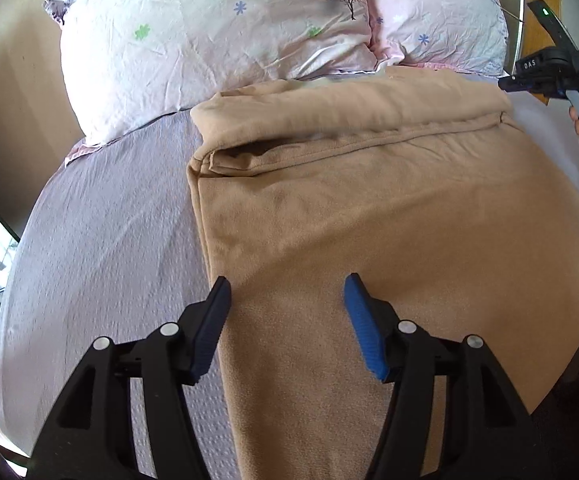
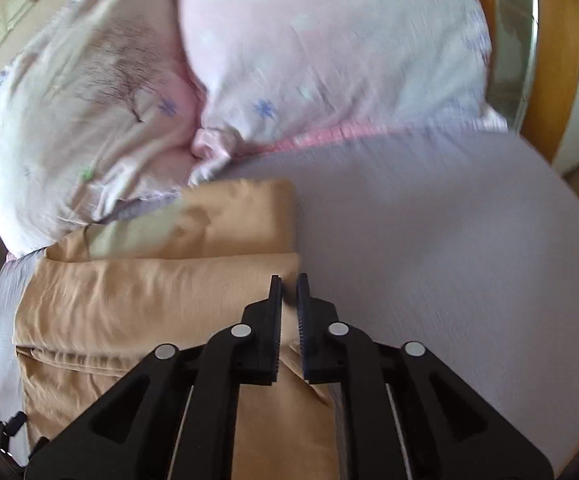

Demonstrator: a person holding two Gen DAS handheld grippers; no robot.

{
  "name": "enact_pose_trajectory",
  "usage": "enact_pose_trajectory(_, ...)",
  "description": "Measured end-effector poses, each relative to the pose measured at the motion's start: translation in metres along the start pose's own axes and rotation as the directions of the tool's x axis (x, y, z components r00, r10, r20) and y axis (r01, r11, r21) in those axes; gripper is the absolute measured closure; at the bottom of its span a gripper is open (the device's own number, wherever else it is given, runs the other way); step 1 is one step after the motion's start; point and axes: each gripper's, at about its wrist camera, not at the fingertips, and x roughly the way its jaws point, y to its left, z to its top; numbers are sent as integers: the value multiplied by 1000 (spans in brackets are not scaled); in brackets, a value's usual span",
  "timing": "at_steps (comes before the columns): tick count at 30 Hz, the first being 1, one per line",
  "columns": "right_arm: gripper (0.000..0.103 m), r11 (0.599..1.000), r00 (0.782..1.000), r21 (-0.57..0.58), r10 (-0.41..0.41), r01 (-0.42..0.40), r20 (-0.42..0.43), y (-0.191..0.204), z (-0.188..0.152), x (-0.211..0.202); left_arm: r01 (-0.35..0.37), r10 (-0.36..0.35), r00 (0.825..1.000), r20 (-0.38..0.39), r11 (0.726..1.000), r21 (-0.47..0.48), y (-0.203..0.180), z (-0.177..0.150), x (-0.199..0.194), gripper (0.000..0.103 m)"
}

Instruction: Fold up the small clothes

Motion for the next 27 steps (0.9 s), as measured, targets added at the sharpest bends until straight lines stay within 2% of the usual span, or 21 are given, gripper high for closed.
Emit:
enact_pose_trajectory(1,84,999,999,-3,40,-40,32,2,-1,-4,-3,3,1000,-1,1000,-1,1,0,0,41)
enact_pose_trajectory(2,65,998,997,-15,64,-63,51,5,-2,-7,-9,9,1000,-1,1000,-2,1,0,0,39)
enact_pose_trajectory(3,52,995,994,-39,92,-89,65,11,-4,-7,-12,12,1000,-1,1000,-4,0,1,1,38)
enact_pose_trajectory(6,50,991,994,-71,113,-112,10,23,-6,15,-15,15,1000,2,1000,-16,0,0,2,37)
enact_pose_trajectory(7,50,994,994,-27,111,-110,5,18,-6,21,-16,16,1000,4,1000,-21,1,-1,1,37)
enact_pose_trajectory(10,51,984,989,104,136,-141,60,-1,0,9,-18,18,1000,6,1000,-25,0,-2,-1,36)
enact_pose_trajectory(12,51,989,995,126,63,-72,72,-11,12,5,-17,17,1000,8,1000,-26,1,-3,-1,35)
enact_pose_trajectory(13,51,992,999,122,32,-37,38,-13,16,9,-17,18,1000,8,999,-30,1,-3,-1,34)
enact_pose_trajectory(14,51,993,999,122,11,-6,-40,-16,16,18,-18,19,1000,8,999,-34,1,-3,-1,33)
enact_pose_trajectory(16,62,990,991,131,58,-42,-120,-18,9,27,-15,15,1000,8,999,-39,2,-3,-1,33)
enact_pose_trajectory(17,72,990,985,124,86,-68,-151,-15,3,29,-13,13,1000,9,999,-43,2,-4,-1,33)
enact_pose_trajectory(18,77,992,982,105,93,-77,-163,-11,-2,26,-9,10,1000,9,999,-48,3,-4,-1,33)
enact_pose_trajectory(19,86,993,983,83,91,-79,-159,-6,-3,23,-6,7,1000,8,999,-51,3,-4,-1,32)
enact_pose_trajectory(21,97,999,990,-5,41,-42,-133,9,-5,12,-6,6,1000,6,999,-52,3,-3,0,31)
enact_pose_trajectory(23,97,999,991,-42,21,-27,-133,18,-3,5,-6,6,1000,6,999,-49,3,-3,0,31)
enact_pose_trajectory(27,95,999,986,-44,13,-21,-168,18,-3,4,-1,1,1000,8,998,-58,3,-3,0,31)
